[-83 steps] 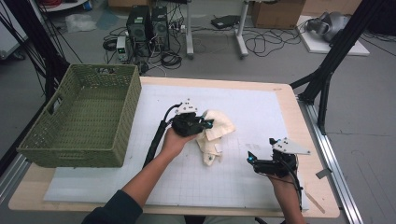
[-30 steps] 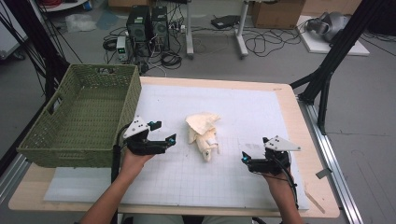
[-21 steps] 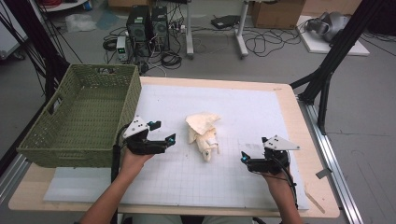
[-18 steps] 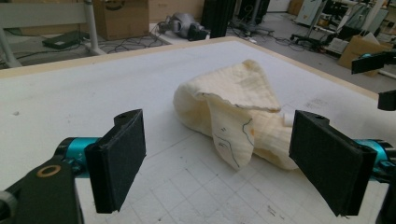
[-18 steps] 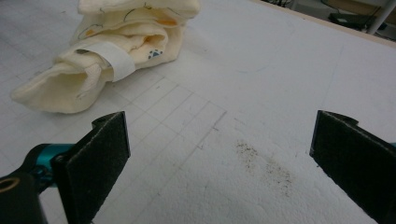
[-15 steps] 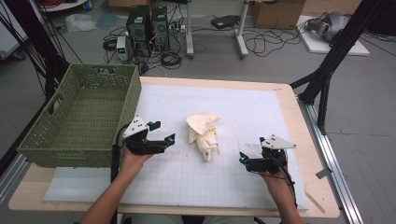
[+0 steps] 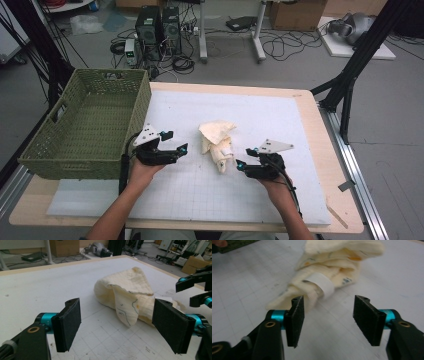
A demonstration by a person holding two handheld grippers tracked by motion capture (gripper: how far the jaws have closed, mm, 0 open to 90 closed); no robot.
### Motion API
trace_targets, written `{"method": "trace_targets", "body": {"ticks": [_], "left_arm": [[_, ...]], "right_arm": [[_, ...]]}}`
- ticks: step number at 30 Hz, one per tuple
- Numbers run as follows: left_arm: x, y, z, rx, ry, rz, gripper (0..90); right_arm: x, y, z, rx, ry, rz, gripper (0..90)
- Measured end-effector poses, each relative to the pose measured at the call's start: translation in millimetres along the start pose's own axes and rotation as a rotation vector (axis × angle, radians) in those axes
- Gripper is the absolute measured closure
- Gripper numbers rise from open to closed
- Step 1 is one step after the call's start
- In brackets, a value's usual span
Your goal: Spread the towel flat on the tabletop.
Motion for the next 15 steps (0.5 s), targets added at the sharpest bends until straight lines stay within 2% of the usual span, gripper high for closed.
{"method": "trace_targets", "body": {"ticks": [3, 4, 5, 6, 7, 9, 12, 15], "left_arm": [[1.2, -0.9, -1.7, 0.001, 0.012, -0.009, 28.7], [1.6, -1.0, -2.4, 0.003, 0.018, -0.012, 29.7], [2.0, -1.0, -3.1, 0.003, 0.022, -0.014, 30.2], [2.2, -0.8, -3.4, 0.004, 0.024, -0.013, 30.4], [2.5, -0.3, -3.7, 0.002, 0.027, -0.011, 30.6], [2.7, 0.3, -4.0, -0.002, 0.029, -0.006, 30.8], [3.9, 0.0, -4.9, -0.002, 0.036, -0.006, 32.3], [4.9, -2.1, -5.9, 0.002, 0.045, -0.019, 34.2]], "right_arm": [[16.0, 11.8, 6.9, -0.051, 0.02, 0.031, 53.0], [23.2, 15.5, 7.8, -0.083, 0.037, 0.034, 59.2], [27.6, 18.2, 7.6, -0.108, 0.055, 0.037, 70.4], [29.5, 19.8, 7.3, -0.144, 0.068, 0.02, 77.4], [29.6, 20.4, 7.4, -0.159, 0.071, 0.005, 82.7], [25.1, 19.2, 8.4, -0.159, 0.065, -0.013, 85.0], [9.7, 16.4, 9.8, -0.142, 0.036, -0.026, 85.8], [-5.2, 15.9, 8.3, -0.137, 0.015, -0.016, 85.7]]}}
Point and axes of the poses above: each handheld gripper's, and its own axes: x roughly forward along the jaws, z roughly out of its top, y roughly to its left, the point moved 7 cm from there along x, roughly forward along the jaws, and after that the axes turned 4 degrees about z, right-handed, at the moved point
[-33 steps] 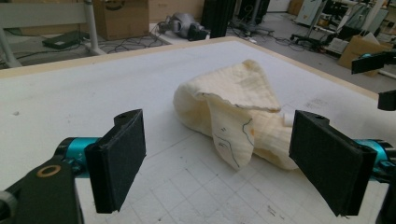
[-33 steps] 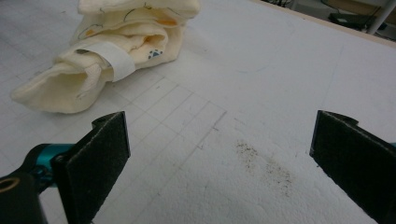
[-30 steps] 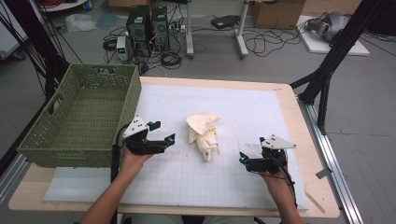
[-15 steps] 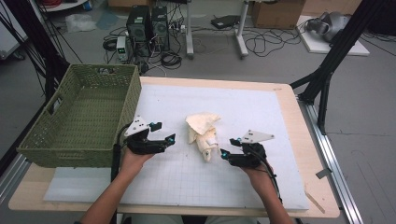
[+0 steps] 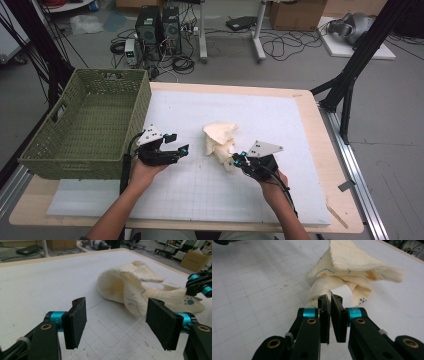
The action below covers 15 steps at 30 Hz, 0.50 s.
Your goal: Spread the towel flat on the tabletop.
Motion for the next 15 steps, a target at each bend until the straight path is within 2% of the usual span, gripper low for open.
{"method": "trace_targets", "body": {"ticks": [2, 4, 6, 9, 12, 15], "left_arm": [[0.8, -2.6, -0.5, 0.005, 0.005, -0.016, 38.8], [3.0, -7.5, -1.3, 0.016, 0.015, -0.037, 43.6], [5.0, -11.3, -2.7, 0.033, 0.033, -0.052, 46.6], [7.8, -14.5, -4.6, 0.04, 0.046, -0.061, 47.8], [9.6, -16.3, -5.5, 0.042, 0.052, -0.068, 48.9], [11.6, -18.5, -4.5, 0.036, 0.047, -0.078, 49.4]], "right_arm": [[-7.5, 0.1, -3.2, 0.009, -0.011, 0.018, 85.5], [-13.0, -1.4, -9.3, 0.011, 0.005, 0.005, 85.1], [-18.9, -5.4, -14.7, 0.014, 0.01, -0.031, 85.2], [-32.8, -17.5, -19.1, 0.025, 0.012, -0.122, 88.3], [-39.7, -25.3, -22.5, 0.064, -0.002, -0.137, 88.1], [-41.2, -30.7, -27.4, 0.08, 0.009, -0.157, 76.3]]}}
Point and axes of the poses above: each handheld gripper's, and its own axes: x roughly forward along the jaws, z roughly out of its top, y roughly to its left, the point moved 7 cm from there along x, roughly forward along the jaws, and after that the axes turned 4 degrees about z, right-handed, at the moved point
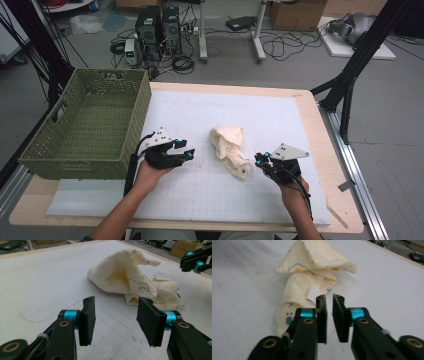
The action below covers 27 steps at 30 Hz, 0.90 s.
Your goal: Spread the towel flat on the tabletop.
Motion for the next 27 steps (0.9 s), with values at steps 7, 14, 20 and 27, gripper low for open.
{"method": "trace_targets", "body": {"ticks": [7, 14, 20, 27], "left_arm": [[23.1, -28.4, 9.2, 0.023, 0.027, -0.091, 54.4], [69.3, -52.2, 10.6, 0.066, 0.096, -0.079, 44.8], [83.9, -50.4, 1.3, 0.149, 0.165, -0.006, 83.1], [51.7, -20.2, 15.1, 0.034, 0.077, 0.024, 88.0]], "right_arm": [[-2.8, -12.5, -3.3, 0.037, -0.003, -0.052, 62.9], [-2.1, -14.7, -5.6, 0.048, -0.002, -0.064, 59.1], [-1.1, -14.4, -5.9, 0.048, -0.004, -0.05, 59.1], [6.6, -12.7, -5.9, 0.045, 0.012, -0.034, 63.0]]}}
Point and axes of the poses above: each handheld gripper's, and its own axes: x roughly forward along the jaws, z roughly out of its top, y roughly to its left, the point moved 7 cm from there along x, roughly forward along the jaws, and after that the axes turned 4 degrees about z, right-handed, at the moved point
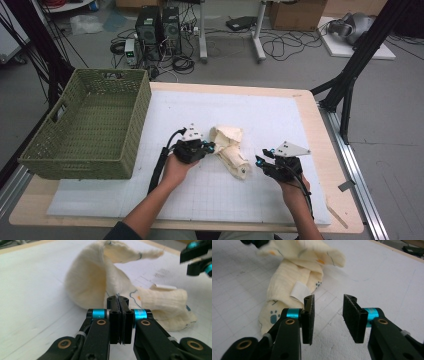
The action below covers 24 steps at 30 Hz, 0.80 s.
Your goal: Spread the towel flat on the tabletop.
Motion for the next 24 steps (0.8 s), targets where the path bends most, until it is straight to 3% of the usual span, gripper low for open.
{"method": "trace_targets", "body": {"ticks": [4, 10, 17, 24], "left_arm": [[-26.4, 22.6, -1.1, -0.054, -0.035, 0.03, 88.0], [-51.3, 46.4, -8.6, -0.081, -0.031, 0.074, 88.0], [-67.3, 58.9, -9.4, -0.091, -0.052, 0.121, 87.9], [-60.7, 56.6, -9.4, -0.081, -0.044, 0.119, 87.9]], "right_arm": [[7.5, 0.0, 2.1, 0.011, 0.011, -0.002, 63.0], [24.7, 2.3, 10.5, 0.013, 0.013, 0.035, 63.3], [30.4, 9.2, 17.3, 0.014, -0.004, 0.063, 62.3], [29.1, 26.7, 26.7, -0.016, -0.05, 0.159, 58.9]]}}
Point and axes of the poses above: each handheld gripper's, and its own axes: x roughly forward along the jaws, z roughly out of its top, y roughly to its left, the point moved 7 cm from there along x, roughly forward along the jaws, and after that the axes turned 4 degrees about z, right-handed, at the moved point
